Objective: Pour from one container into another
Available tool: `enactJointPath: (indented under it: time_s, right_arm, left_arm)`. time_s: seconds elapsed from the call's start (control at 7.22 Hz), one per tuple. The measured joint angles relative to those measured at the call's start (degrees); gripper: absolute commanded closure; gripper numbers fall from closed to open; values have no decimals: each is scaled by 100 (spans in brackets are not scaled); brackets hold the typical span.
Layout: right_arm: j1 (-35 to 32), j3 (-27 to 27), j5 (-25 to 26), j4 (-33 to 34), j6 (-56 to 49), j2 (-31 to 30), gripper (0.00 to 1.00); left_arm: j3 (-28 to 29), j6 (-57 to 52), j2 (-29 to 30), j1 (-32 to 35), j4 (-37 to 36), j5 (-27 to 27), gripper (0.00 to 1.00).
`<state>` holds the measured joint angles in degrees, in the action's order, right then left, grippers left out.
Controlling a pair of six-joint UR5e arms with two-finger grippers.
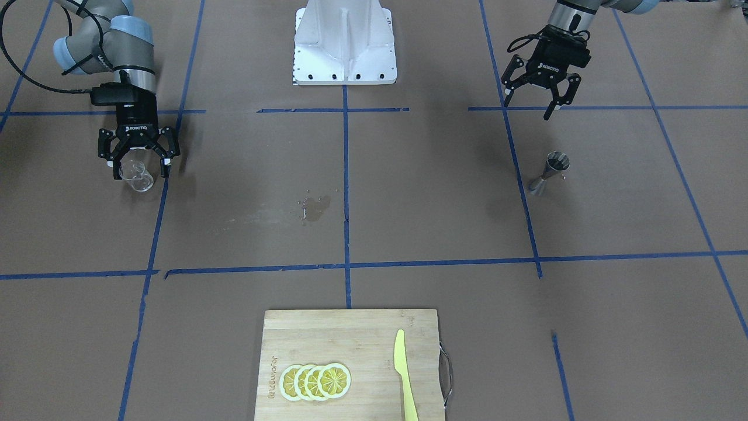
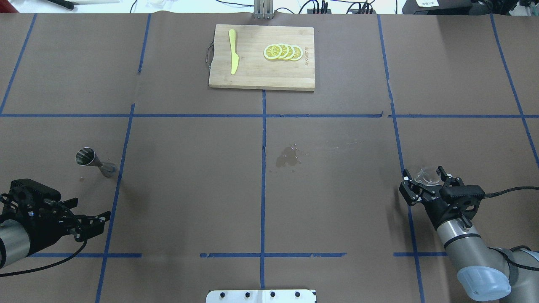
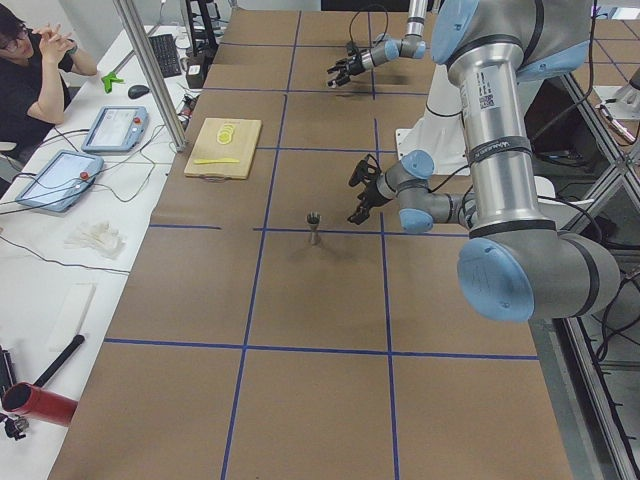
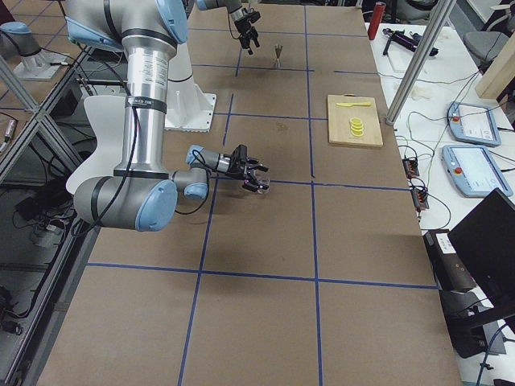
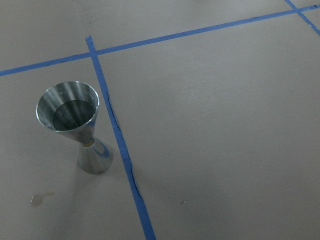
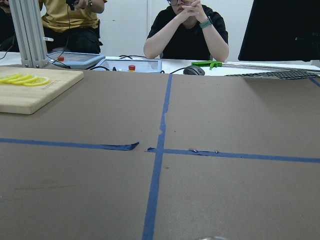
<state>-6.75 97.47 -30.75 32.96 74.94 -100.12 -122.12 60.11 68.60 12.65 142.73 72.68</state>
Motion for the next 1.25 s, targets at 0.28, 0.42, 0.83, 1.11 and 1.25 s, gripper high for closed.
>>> enactJointPath:
  time_s: [0.28,0.42,0.83,1.11,1.25]
  right_arm:
    - [-1,3,-98,-1,-28,-114,0]
    - [-1,23,-155,-3,-31,-205,0]
    - [1,468,-572,0,-32,-445,0]
    - [2,985,-1160,0,-32,-937,0]
    - [2,1127,-1537,0,-31,-1166,0]
  left_arm:
    - [-23,3,26,-6,0,0,0]
    - [-27,6,33,-7,0,0,0]
    - [-37,9,42,-8,0,0,0]
    - [-51,4,59,-8,0,26,0]
    - [-75,-2,75,-6,-2,126,0]
